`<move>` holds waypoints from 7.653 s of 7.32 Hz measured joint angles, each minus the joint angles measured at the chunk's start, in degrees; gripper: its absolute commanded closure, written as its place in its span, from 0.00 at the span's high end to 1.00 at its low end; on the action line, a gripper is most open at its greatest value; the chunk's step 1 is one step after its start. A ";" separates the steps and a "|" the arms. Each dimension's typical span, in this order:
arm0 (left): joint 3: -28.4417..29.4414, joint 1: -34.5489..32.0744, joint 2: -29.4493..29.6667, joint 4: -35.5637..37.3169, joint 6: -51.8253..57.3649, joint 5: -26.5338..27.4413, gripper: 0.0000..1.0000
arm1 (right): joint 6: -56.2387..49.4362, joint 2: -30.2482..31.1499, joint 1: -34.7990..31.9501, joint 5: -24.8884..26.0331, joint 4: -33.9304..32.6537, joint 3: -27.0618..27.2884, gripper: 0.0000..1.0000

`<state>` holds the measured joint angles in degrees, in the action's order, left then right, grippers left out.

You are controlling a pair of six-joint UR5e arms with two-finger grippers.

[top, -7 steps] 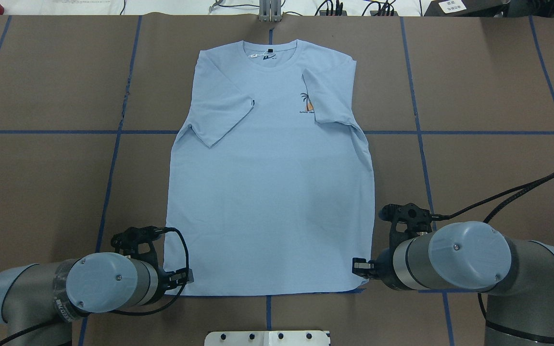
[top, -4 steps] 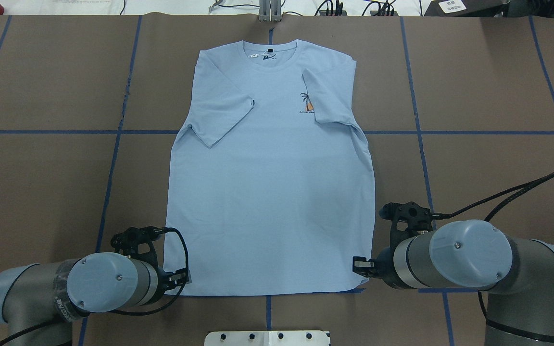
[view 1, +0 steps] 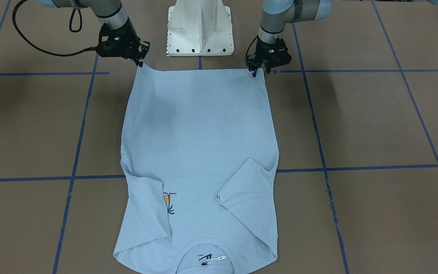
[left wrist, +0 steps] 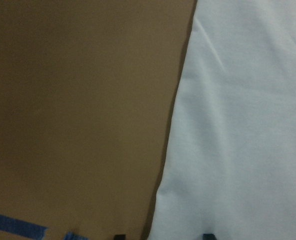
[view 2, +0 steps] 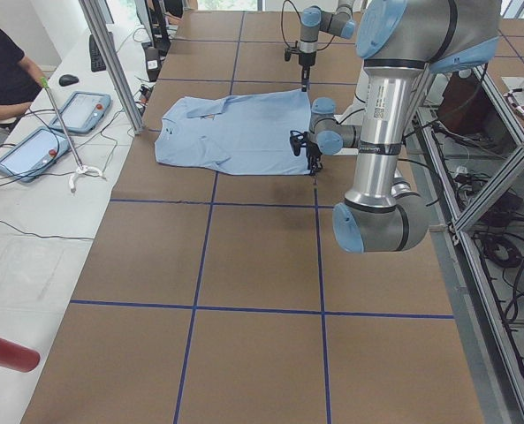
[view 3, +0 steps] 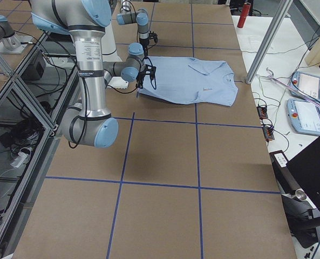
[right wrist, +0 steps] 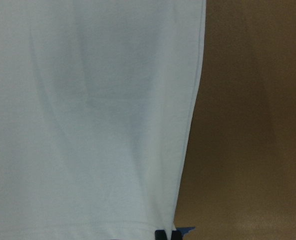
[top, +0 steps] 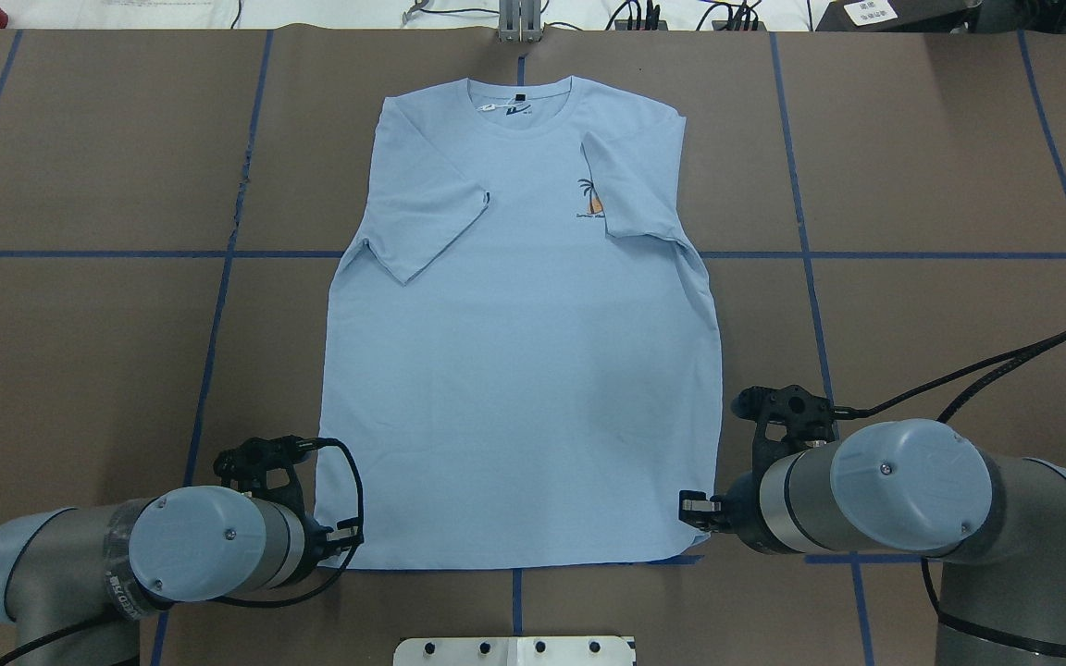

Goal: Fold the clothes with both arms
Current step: 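Grasp both hem corners with the left and right grippers, then lift the hem with both grippers and fold it toward the collar, then release the hem near the collar with both grippers, then move the right gripper to the folded shirt's near corner and grasp it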

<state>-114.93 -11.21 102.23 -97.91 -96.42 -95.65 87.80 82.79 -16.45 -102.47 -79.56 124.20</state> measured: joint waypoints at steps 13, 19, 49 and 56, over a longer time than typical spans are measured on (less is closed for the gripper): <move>-25.60 6.89 3.92 23.98 2.91 -2.06 0.00 | 0.00 11.52 -0.97 -19.72 -0.26 15.11 0.00; -22.08 -6.02 7.02 26.01 16.44 -4.40 0.00 | -2.10 2.23 -15.09 -21.45 -0.17 6.42 0.00; 29.36 -33.12 26.85 -9.02 26.84 -5.85 1.00 | -7.81 -10.61 -26.52 -16.30 27.49 -32.13 1.00; 27.79 -33.16 26.57 -7.75 26.86 -5.87 1.00 | -7.44 -3.46 -17.80 -12.95 27.37 -25.77 0.00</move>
<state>-87.14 -44.37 128.81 -105.66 -69.55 -101.51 80.37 79.33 -34.25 -115.42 -52.18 98.43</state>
